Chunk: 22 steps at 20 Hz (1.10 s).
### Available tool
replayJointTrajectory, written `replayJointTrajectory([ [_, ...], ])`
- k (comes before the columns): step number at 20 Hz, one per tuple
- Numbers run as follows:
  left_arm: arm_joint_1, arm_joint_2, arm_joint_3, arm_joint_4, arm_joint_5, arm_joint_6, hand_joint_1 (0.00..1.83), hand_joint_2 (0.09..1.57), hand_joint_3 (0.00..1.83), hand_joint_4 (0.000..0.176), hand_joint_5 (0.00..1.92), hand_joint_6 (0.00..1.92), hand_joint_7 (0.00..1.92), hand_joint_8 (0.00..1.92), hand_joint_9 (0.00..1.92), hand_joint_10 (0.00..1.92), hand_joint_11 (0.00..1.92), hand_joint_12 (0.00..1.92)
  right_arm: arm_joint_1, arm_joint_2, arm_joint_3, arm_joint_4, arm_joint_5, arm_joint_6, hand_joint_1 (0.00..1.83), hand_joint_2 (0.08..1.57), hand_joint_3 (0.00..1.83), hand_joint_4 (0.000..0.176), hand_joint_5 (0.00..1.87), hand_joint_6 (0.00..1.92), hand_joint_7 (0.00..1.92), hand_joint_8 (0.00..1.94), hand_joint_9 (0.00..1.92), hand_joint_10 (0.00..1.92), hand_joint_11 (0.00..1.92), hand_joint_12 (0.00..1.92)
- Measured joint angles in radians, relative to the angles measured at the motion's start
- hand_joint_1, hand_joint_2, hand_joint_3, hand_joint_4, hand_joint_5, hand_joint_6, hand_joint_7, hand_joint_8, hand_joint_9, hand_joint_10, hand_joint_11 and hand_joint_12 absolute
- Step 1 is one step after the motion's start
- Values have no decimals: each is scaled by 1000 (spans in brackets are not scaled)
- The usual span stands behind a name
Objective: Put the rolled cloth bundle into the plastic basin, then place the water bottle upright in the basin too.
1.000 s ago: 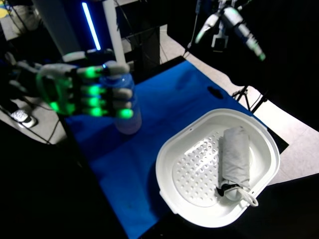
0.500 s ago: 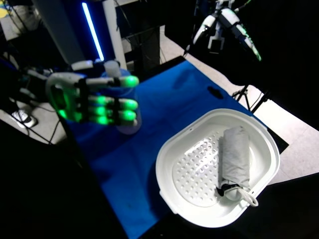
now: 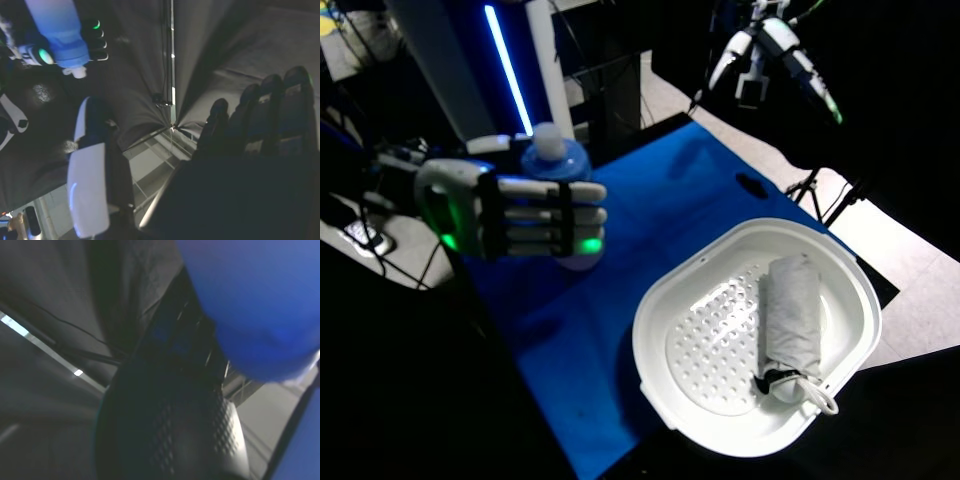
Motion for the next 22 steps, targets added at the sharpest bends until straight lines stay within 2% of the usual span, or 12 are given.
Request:
replayJointTrajectory([
  [2, 2, 0, 0, 0, 1, -2, 579, 838, 0, 176, 28, 5, 0, 0, 0, 0, 0, 0, 0, 2, 3, -2, 4, -5, 1200, 1166, 0, 0, 877, 1025, 904, 1234, 990, 14, 1036, 23],
  [6, 6, -6, 0, -3, 3, -5, 578, 837, 0, 176, 36, 5, 0, 0, 0, 0, 0, 0, 0, 5, 5, 3, -1, -6, 1228, 1151, 0, 0, 882, 956, 960, 1204, 1070, 6, 1116, 31],
  [9, 10, -6, 0, -3, 2, -6, 567, 838, 0, 176, 36, 3, 0, 0, 0, 0, 0, 0, 0, 5, 5, 6, -1, -6, 1233, 1150, 0, 0, 865, 977, 977, 1180, 1114, 19, 1184, 55],
  [14, 15, -13, 0, -5, 4, -10, 561, 838, 0, 176, 41, 3, 0, 0, 0, 0, 0, 0, 0, 23, 5, 1, -13, -10, 1261, 1127, 0, 0, 880, 919, 1048, 1085, 1279, 22, 1307, 94],
  [15, 16, -13, -1, -5, 3, -10, 566, 840, 0, 176, 40, 2, 0, 0, 0, 0, 0, 0, 0, 27, 5, 1, -17, -10, 1153, 1138, 6, 0, 912, 1031, 1021, 414, 1284, 17, 1293, 99],
  [16, 16, -13, -1, -6, 2, -13, 567, 840, 0, 176, 39, 2, 0, 0, 0, 0, 0, 0, 0, 32, 5, 0, -20, -10, 1126, 1144, 0, 0, 921, 1053, 1074, 140, 1290, 12, 1293, 114],
  [17, 18, -13, -1, -8, 2, -13, 566, 841, 0, 176, 40, 2, 0, 0, 0, 0, 0, 0, 0, 40, 5, -3, -24, -10, 1129, 1142, 0, 0, 925, 1053, 1130, 15, 1327, 4, 1273, 226],
  [18, 21, -13, -1, -8, 1, -14, 566, 840, 0, 176, 42, 3, 0, 0, 0, 0, 0, 0, 0, 44, 5, -5, -25, -10, 1246, 1116, 0, 0, 959, 844, 1127, 756, 1309, 0, 1240, 257],
  [19, 21, -14, -1, -10, 1, -14, 566, 841, 0, 176, 43, 3, 0, 0, 0, 0, 0, 0, 0, 49, 5, -6, -26, -10, 1262, 1118, 0, 0, 916, 874, 1081, 990, 1306, 0, 1229, 286],
  [20, 21, -18, -1, -12, -1, -18, 568, 843, 1, 176, 45, 3, 0, 0, 0, 0, 0, 0, 0, 55, 5, -8, -30, -10, 1243, 1150, 1, 0, 882, 1088, 929, 1088, 1308, 0, 1187, 405],
  [21, 25, -18, -1, -11, 1, -18, 569, 843, 1, 176, 46, 4, 0, 0, 0, 0, 0, 0, 0, 57, 5, -8, -31, -11, 1240, 1159, 0, 0, 868, 1115, 910, 1112, 1304, 0, 1149, 498],
  [22, 24, -18, -1, -11, 3, -18, 578, 846, 1, 176, 49, 4, 0, 0, 0, 0, 0, 0, 14, 64, 6, -6, -40, -12, 1256, 1142, 0, 0, 857, 957, 1012, 1144, 1275, 4, 1109, 531],
])
